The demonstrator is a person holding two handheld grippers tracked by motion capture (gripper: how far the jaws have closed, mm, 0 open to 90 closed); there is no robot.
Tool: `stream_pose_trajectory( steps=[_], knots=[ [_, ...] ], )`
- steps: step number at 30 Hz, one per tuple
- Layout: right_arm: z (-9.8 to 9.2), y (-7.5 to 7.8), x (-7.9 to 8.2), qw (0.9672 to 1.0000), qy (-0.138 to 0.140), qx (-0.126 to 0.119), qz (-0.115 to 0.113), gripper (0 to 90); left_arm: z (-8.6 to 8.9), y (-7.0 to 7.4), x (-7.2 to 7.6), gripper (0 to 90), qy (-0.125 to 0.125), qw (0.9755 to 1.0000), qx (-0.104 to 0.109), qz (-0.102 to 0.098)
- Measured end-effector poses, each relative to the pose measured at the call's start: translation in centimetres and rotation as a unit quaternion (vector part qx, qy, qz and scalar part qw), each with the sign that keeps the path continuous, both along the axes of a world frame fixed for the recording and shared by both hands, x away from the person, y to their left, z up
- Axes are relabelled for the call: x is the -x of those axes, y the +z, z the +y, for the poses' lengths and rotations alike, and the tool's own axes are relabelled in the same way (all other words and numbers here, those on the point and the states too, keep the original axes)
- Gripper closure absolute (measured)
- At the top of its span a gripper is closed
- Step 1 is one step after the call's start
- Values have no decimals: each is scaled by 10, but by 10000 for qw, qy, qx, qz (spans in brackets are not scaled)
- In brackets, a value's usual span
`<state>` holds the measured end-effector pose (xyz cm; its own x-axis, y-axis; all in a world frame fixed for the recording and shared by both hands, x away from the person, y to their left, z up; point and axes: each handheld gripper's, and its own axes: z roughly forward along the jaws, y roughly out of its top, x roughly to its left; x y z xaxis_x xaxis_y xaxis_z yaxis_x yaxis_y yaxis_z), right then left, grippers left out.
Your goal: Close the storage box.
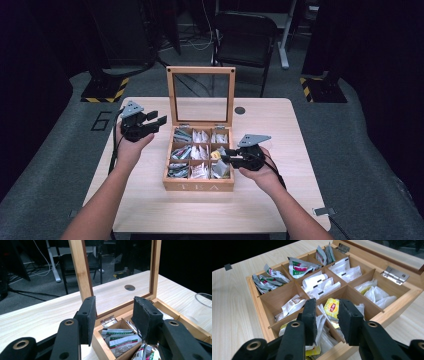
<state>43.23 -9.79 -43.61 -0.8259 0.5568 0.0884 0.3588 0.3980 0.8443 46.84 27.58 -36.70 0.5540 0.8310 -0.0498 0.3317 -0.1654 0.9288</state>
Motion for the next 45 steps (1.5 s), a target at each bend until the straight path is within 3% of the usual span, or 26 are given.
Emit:
stream_pose_trajectory(
  steps=[10,15,21,29,33,45],
  knots=[
    [0,-11,2,9996,-9,-122,240,673,0,-1,0,533,23,10000,-14,1],
    [1,-16,3,9995,-8,-30,325,685,3,-5,0,533,52,10000,51,21],
    [2,-18,4,9995,29,-39,326,720,5,-8,0,533,95,9999,98,64],
    [3,-22,4,9981,71,-23,604,822,6,-8,0,533,100,9998,131,57],
    [6,-21,7,9987,132,40,490,878,6,-8,0,533,104,9999,122,61],
    [6,-12,10,9991,196,-80,370,888,5,-8,1,531,105,9999,116,29]
  ],
)
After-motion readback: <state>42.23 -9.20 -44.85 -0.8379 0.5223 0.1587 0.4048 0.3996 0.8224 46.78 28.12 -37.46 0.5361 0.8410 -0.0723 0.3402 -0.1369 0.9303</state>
